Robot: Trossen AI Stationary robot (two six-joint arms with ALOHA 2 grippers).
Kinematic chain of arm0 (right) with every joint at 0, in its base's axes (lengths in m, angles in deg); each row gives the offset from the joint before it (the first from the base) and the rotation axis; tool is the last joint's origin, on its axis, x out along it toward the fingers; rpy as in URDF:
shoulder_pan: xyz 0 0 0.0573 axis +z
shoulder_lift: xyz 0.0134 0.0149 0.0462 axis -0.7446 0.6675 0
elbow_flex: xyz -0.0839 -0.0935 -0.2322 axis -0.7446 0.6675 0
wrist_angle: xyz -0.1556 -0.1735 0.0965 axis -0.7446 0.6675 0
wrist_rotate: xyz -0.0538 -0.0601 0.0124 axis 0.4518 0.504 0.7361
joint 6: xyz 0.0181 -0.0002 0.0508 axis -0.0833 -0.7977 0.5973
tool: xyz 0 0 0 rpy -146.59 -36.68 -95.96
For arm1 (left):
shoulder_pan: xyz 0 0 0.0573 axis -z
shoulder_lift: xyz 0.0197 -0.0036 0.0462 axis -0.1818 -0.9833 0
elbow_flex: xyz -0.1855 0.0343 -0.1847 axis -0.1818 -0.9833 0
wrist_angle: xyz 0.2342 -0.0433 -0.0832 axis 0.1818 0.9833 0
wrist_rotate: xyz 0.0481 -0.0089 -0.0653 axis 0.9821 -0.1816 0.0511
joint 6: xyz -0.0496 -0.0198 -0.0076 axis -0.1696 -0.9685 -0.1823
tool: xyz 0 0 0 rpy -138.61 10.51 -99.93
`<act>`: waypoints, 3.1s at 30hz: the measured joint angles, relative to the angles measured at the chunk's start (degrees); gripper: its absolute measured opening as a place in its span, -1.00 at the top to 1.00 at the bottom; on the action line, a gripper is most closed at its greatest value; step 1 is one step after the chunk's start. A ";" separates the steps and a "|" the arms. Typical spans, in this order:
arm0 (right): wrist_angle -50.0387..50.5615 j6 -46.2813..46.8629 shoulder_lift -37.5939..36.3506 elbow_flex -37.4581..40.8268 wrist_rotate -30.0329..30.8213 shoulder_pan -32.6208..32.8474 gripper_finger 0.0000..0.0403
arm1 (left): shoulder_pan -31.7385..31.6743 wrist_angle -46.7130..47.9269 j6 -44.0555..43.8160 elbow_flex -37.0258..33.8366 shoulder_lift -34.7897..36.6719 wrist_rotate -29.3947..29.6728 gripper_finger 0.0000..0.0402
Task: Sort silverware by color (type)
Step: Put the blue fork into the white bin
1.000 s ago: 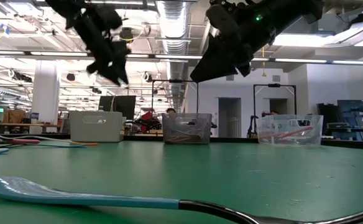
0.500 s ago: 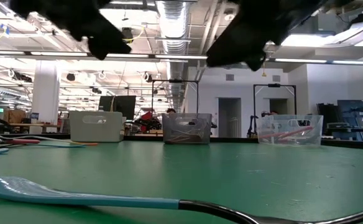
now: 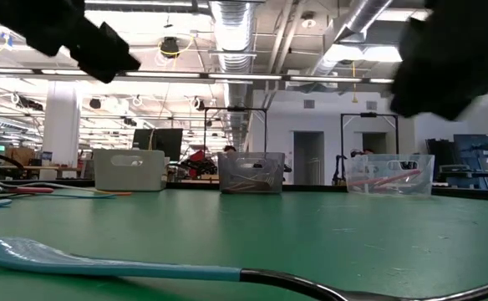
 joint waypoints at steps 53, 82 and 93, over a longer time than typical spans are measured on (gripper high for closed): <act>-8.04 34.41 11.20 -3.09 -4.40 -3.41 0.93 | 0.29 1.23 13.05 -0.39 -0.35 3.07 0.03; 2.26 -26.29 -4.62 -3.13 10.84 -24.49 0.94 | -17.95 -9.40 -0.82 0.43 -3.54 -15.35 0.03; 4.03 -38.04 -4.87 -5.53 11.65 -26.18 0.94 | -20.73 4.39 -6.25 8.27 -10.66 -9.06 0.14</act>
